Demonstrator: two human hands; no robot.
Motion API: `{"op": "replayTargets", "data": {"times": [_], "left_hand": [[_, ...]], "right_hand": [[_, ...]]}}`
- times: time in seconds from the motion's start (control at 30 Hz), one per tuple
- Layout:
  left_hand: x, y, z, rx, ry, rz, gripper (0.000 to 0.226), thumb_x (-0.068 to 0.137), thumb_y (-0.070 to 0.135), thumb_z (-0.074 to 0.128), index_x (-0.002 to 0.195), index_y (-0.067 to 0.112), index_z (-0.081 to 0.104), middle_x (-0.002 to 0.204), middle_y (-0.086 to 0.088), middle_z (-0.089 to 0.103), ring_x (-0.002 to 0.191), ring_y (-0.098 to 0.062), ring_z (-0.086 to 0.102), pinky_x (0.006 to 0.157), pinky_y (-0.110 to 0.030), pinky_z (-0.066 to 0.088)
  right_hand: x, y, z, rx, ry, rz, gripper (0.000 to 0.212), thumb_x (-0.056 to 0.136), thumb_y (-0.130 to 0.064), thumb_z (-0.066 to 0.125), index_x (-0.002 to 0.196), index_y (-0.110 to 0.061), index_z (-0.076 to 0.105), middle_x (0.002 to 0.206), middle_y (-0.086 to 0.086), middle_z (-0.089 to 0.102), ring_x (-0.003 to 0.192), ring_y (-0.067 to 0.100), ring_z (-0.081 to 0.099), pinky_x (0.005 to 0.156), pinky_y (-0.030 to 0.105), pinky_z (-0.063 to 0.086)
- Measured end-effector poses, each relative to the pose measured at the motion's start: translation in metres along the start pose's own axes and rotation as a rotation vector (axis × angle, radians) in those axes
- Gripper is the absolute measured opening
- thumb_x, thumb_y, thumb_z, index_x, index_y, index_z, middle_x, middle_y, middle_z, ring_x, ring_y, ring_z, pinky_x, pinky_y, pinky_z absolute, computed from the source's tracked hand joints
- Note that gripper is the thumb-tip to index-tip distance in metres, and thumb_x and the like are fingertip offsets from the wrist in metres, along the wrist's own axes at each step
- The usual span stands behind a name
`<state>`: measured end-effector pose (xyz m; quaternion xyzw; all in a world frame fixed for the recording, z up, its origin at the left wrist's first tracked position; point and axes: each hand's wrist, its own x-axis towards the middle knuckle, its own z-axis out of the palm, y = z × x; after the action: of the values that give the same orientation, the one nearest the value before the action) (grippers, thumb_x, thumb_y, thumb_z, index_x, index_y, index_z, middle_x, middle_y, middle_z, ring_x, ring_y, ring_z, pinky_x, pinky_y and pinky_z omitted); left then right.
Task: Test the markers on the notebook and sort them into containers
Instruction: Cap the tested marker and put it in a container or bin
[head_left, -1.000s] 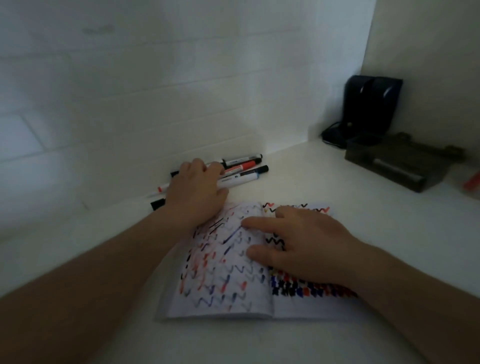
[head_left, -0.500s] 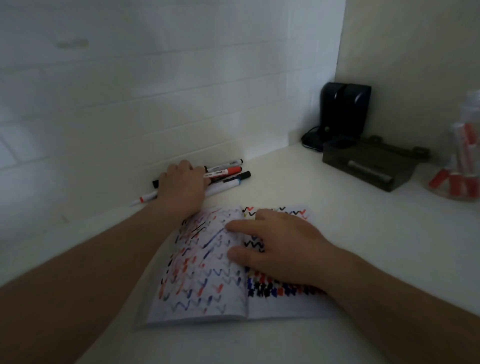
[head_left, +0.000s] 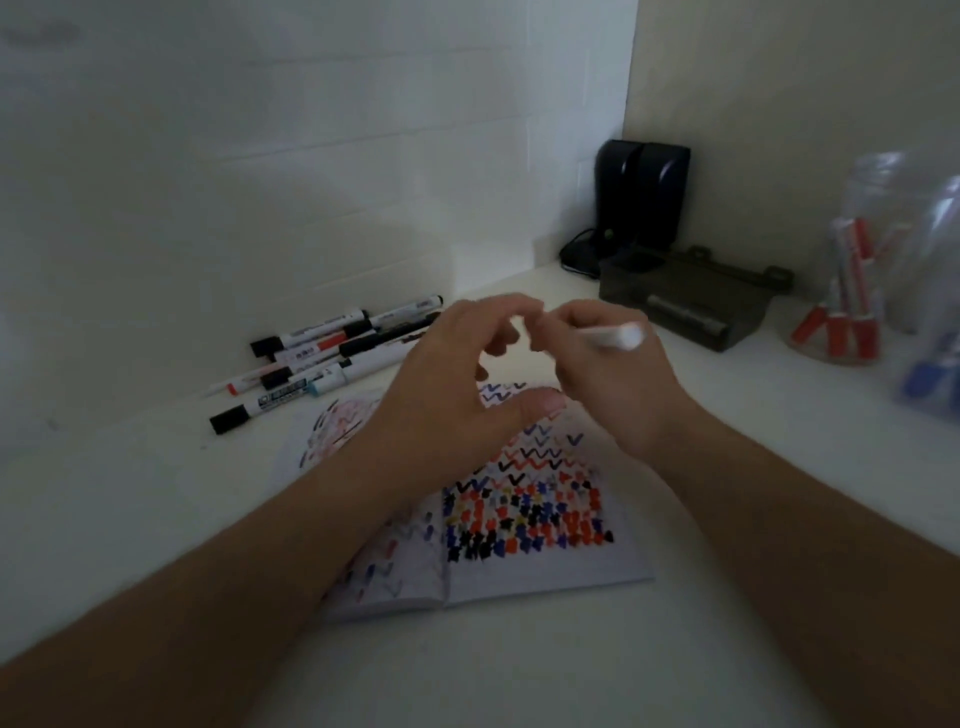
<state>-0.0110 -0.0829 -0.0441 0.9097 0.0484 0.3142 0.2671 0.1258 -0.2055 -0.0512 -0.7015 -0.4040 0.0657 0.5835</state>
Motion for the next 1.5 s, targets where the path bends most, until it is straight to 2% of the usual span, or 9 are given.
{"op": "replayTargets", "data": {"times": [0.13,0.23,0.37,0.6,0.8,0.87,1.0,1.23,1.5], "left_hand": [[-0.002,-0.011,0.010,0.024,-0.091,-0.040,0.034,0.101,0.048,0.052,0.131,0.031,0.046,0.113,0.016,0.059,0.103,0.001,0.057,0.084,-0.027,0.051],[-0.005,-0.012,0.015,0.090,-0.143,0.017,0.018,0.107,0.036,0.043,0.121,0.025,0.047,0.080,0.013,0.054,0.073,0.000,0.053,0.058,-0.016,0.035],[-0.007,-0.010,0.019,0.185,-0.134,0.049,0.030,0.109,0.036,0.033,0.131,0.019,0.044,0.062,0.014,0.044,0.057,-0.001,0.051,0.047,-0.016,0.031],[-0.005,-0.005,0.012,-0.002,-0.188,-0.031,0.035,0.108,0.044,0.033,0.143,0.043,0.042,0.063,0.005,0.060,0.050,-0.010,0.056,0.050,-0.023,0.044],[-0.007,-0.002,0.011,-0.102,-0.315,-0.141,0.046,0.101,0.064,0.034,0.138,0.039,0.023,0.073,0.005,0.063,0.056,-0.005,0.056,0.057,-0.030,0.050],[-0.010,-0.001,0.011,-0.042,-0.432,-0.172,0.044,0.100,0.063,0.043,0.130,0.038,0.025,0.074,0.006,0.058,0.061,-0.008,0.054,0.059,-0.031,0.049],[-0.015,0.004,0.012,0.270,-0.667,0.013,0.032,0.094,0.060,0.051,0.126,0.059,0.048,0.092,0.017,0.064,0.082,-0.002,0.057,0.076,-0.029,0.050],[-0.016,0.006,0.012,0.202,-0.708,0.005,0.050,0.078,0.073,0.057,0.127,0.065,0.051,0.124,0.022,0.063,0.112,-0.004,0.058,0.099,-0.036,0.051],[-0.017,0.014,0.008,0.220,-0.715,0.005,0.061,0.072,0.084,0.063,0.128,0.062,0.051,0.122,0.028,0.058,0.110,-0.001,0.054,0.101,-0.032,0.048]], "right_hand": [[0.001,-0.008,-0.005,0.613,-0.312,0.285,0.028,0.105,-0.026,0.042,0.113,-0.006,0.060,0.058,0.011,0.020,0.052,0.025,0.012,0.049,0.036,0.011],[-0.001,-0.007,0.002,0.575,-0.367,0.276,0.017,0.106,-0.021,0.040,0.116,-0.012,0.052,0.054,0.004,0.034,0.044,0.017,0.020,0.043,0.029,0.015],[-0.002,-0.006,0.001,0.547,-0.400,0.299,0.030,0.105,-0.017,0.040,0.128,-0.005,0.055,0.056,0.005,0.037,0.043,0.016,0.020,0.041,0.028,0.017],[-0.006,-0.006,-0.002,0.699,-0.490,0.325,0.044,0.100,-0.024,0.042,0.141,-0.017,0.056,0.052,0.002,0.031,0.045,0.016,0.016,0.041,0.027,0.016],[-0.008,-0.026,-0.032,0.490,-0.343,0.284,0.032,0.100,-0.032,0.042,0.119,-0.015,0.061,0.064,0.008,0.037,0.055,0.019,0.027,0.048,0.029,0.018],[-0.014,-0.028,-0.058,0.504,-0.305,0.288,0.022,0.093,-0.034,0.055,0.100,-0.015,0.062,0.064,0.006,0.045,0.056,0.018,0.036,0.047,0.024,0.028],[-0.055,-0.012,-0.080,0.293,-0.342,0.342,0.037,0.061,-0.028,0.090,0.072,-0.009,0.060,0.061,0.012,0.052,0.051,0.019,0.045,0.044,0.021,0.036],[-0.083,0.000,-0.061,0.075,-0.235,0.277,0.022,0.065,-0.015,0.077,0.064,-0.010,0.056,0.053,0.014,0.053,0.044,0.021,0.042,0.043,0.023,0.034],[-0.083,0.002,-0.057,0.008,-0.177,0.267,0.029,0.078,-0.003,0.081,0.066,0.003,0.056,0.057,0.022,0.062,0.047,0.026,0.055,0.047,0.029,0.043]]}}
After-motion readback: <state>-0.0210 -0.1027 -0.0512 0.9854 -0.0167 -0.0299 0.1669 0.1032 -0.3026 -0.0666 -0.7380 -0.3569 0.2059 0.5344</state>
